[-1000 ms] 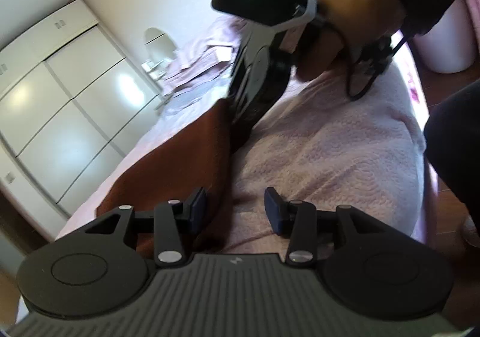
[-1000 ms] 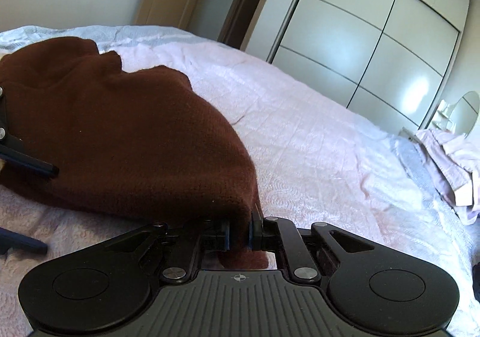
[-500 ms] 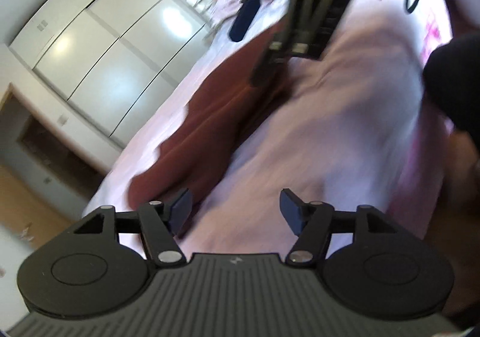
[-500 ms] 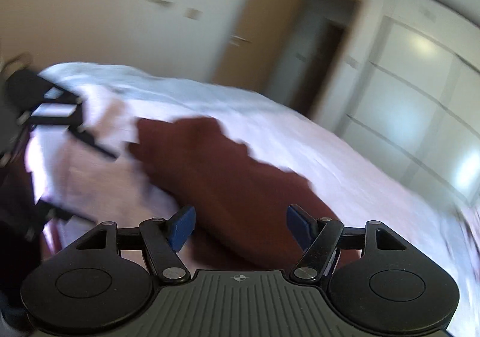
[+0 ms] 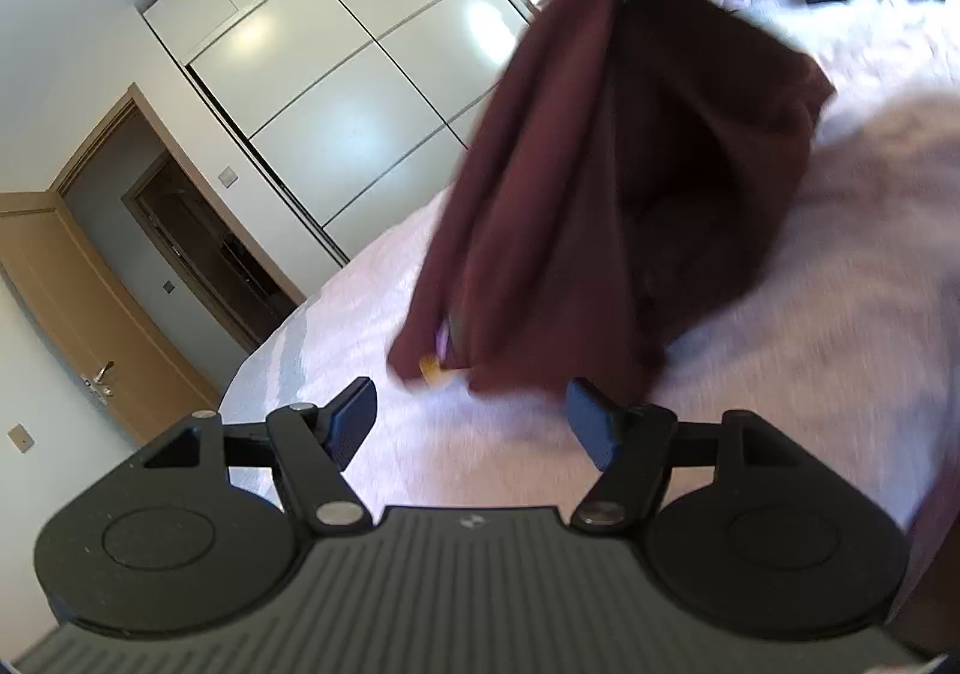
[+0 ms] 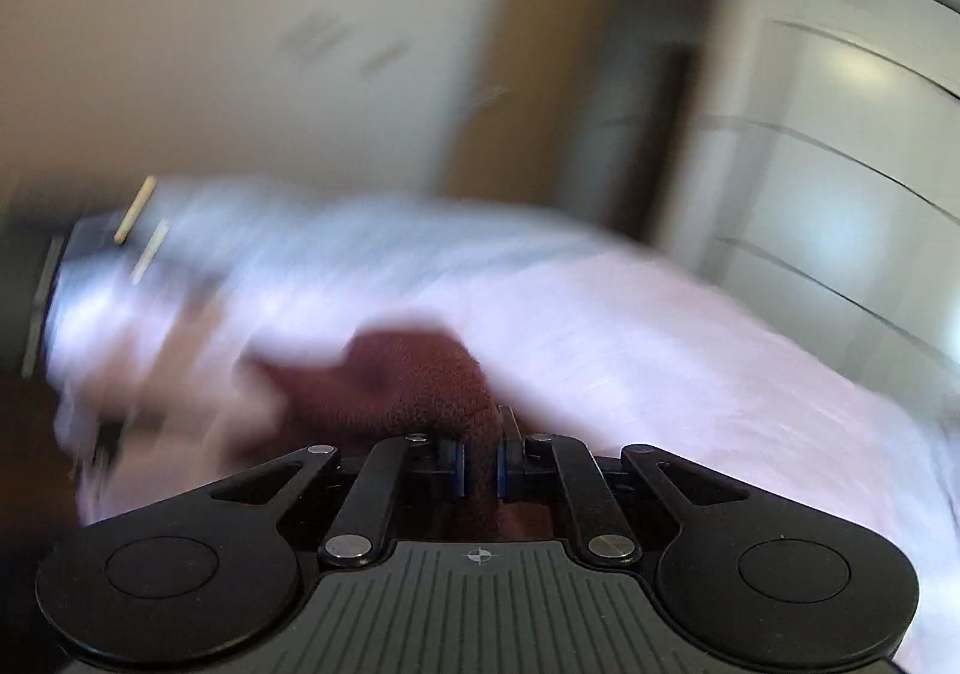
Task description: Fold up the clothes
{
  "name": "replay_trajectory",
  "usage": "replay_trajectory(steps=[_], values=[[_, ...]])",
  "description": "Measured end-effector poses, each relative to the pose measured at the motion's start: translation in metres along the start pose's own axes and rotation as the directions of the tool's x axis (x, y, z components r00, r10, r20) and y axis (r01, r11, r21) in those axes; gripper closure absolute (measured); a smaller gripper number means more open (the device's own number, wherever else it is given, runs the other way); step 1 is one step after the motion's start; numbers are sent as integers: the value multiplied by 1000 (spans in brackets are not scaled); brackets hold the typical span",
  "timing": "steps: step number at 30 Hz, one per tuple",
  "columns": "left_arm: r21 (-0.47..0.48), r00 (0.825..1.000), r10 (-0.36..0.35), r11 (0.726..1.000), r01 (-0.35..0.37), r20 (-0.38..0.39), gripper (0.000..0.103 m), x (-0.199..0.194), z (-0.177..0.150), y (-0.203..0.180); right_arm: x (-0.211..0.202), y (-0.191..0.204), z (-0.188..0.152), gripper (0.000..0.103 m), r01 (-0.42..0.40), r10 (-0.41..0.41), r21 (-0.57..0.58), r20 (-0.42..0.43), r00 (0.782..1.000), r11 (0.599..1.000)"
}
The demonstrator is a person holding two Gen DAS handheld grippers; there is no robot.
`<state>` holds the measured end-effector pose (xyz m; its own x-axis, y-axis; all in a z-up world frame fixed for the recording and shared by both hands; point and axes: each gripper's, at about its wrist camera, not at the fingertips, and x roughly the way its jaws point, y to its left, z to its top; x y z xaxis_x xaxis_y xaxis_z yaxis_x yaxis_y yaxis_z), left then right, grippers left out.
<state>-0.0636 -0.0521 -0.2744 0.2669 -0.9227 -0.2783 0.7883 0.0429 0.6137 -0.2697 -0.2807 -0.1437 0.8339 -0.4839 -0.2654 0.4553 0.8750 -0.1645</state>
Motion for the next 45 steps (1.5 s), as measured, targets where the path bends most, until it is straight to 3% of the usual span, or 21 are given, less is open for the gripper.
replay_trajectory(steps=[3, 6, 8, 10, 12, 14, 15, 18, 20, 23, 24, 25, 26, 27, 29, 31, 34, 36, 40, 43, 45], values=[[-15, 999, -27, 1000, 28, 30, 36, 3, 12, -3, -56, -70, -2, 96, 223, -238, 215, 50, 970, 951], [-16, 996, -65, 998, 66, 59, 31, 9, 24, -14, -97, -122, -38, 95, 407, -413, 346, -57, 909, 845], [-17, 993, -93, 995, 94, 67, 31, 15, 31, -21, -107, -144, -70, 95, 441, -412, 427, -163, 896, 789], [-13, 989, -129, 991, 131, 72, 31, 25, 40, -26, -113, -151, -98, 91, 482, -405, 437, -262, 876, 759], [16, 982, -171, 985, 170, 76, 31, 40, 50, -31, -120, -153, -123, 81, 515, -394, 443, -341, 854, 734], [41, 975, -206, 978, 203, 82, 31, 55, 60, -35, -132, -150, -140, 65, 528, -383, 459, -374, 844, 715], [42, 971, -225, 974, 222, 84, 31, 64, 65, -36, -143, -148, -147, 63, 531, -381, 465, -381, 842, 709], [-1, 956, -282, 959, 283, 82, 30, 97, 78, -28, -158, -131, -149, 63, 513, -385, 476, -346, 856, 714], [-33, 939, -338, 940, 341, 68, 30, 118, 81, -30, -164, -115, -129, 63, 449, -371, 458, -254, 893, 768], [2, 918, -393, 919, 394, 56, 31, 136, 80, -42, -151, -95, -101, 61, 336, -299, 371, -156, 942, 866], [25, 914, -404, 915, 403, 51, 33, 139, 79, -47, -142, -90, -92, 58, 296, -265, 330, -138, 954, 896], [54, 911, -409, 912, 406, 46, 37, 140, 78, -51, -133, -84, -84, 45, 255, -229, 288, -121, 966, 923], [79, 910, -412, 909, 408, 38, 59, 140, 76, -54, -123, -79, -75, 31, 213, -192, 244, -107, 976, 946], [95, 912, -410, 909, 406, 27, 83, 140, 73, -54, -110, -72, -72, 30, 174, -152, 202, -118, 981, 964], [112, 917, -398, 912, 394, 15, 95, 137, 67, -48, -82, -60, -74, 30, 101, -80, 121, -166, 983, 988], [101, 930, -365, 927, 360, 33, 96, 133, 63, -35, -60, -51, -77, 31, 54, -43, 49, -210, 977, 997], [73, 956, -289, 956, 284, 57, 96, 129, 61, -9, -51, -51, -80, 31, 57, -57, -5, -214, 975, 998], [17, 965, -256, 967, 255, 53, 97, 132, 64, 8, -53, -60, -84, 31, 77, -70, 24, -212, 975, 997], [4, 963, -266, 964, 266, 49, 97, 131, 68, 17, -71, -58, -86, 30, 78, -52, 112, -214, 975, 991], [36, 959, -280, 960, 279, 36, 97, 127, 65, 9, -77, -19, -85, 31, -28, 50, 106, -201, 978, 994], [44, 959, -283, 959, 282, 22, 94, 124, 60, 8, -66, 10, -90, 31, -92, 102, 52, -229, 968, 994]])
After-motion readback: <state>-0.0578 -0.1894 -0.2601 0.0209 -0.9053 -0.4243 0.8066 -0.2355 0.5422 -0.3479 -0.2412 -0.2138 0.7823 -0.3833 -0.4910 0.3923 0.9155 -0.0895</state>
